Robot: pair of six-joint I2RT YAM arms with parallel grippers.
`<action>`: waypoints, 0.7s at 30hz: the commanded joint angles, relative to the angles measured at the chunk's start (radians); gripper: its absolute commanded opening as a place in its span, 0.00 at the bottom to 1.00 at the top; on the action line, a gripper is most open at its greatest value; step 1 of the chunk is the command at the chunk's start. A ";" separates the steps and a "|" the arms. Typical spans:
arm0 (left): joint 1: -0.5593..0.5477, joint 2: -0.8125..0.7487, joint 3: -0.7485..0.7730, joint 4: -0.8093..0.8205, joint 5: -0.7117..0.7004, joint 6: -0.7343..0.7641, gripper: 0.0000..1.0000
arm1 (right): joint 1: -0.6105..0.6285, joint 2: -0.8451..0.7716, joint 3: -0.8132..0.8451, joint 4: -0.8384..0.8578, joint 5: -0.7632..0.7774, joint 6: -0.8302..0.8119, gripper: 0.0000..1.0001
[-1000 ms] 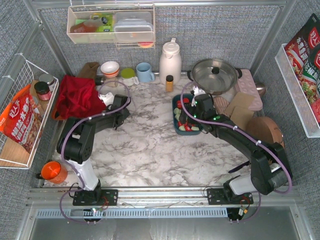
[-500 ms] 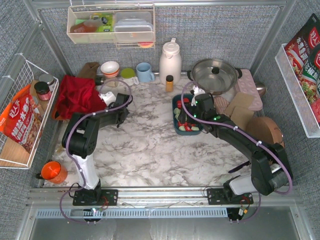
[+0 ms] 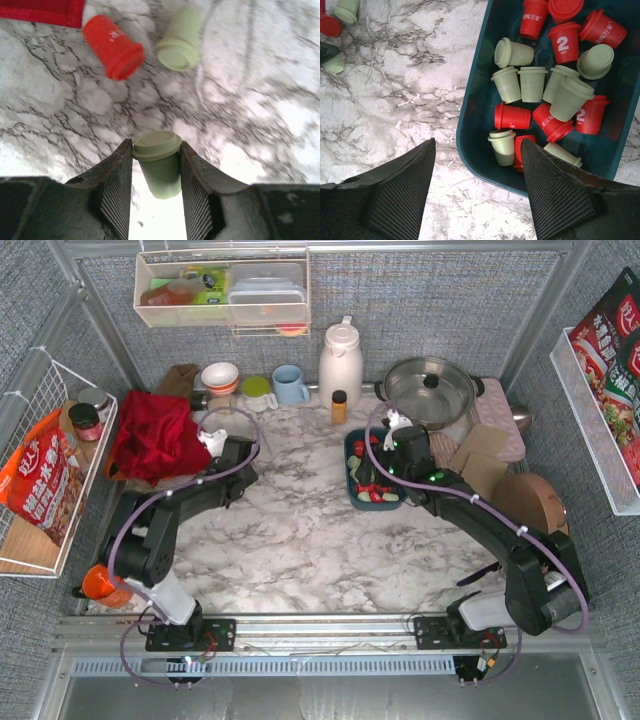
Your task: Mix the coffee capsules in the storage basket
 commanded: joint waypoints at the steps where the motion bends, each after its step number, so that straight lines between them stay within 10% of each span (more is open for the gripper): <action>1: -0.043 -0.148 -0.089 0.098 0.062 0.131 0.33 | 0.002 -0.013 0.008 0.005 -0.032 0.011 0.73; 15: -0.363 -0.626 -0.637 0.919 0.322 0.676 0.29 | 0.171 -0.053 0.151 -0.075 -0.217 0.039 0.73; 21: -0.447 -0.618 -0.663 1.017 0.379 0.843 0.29 | 0.259 0.006 0.186 -0.074 -0.278 0.071 0.73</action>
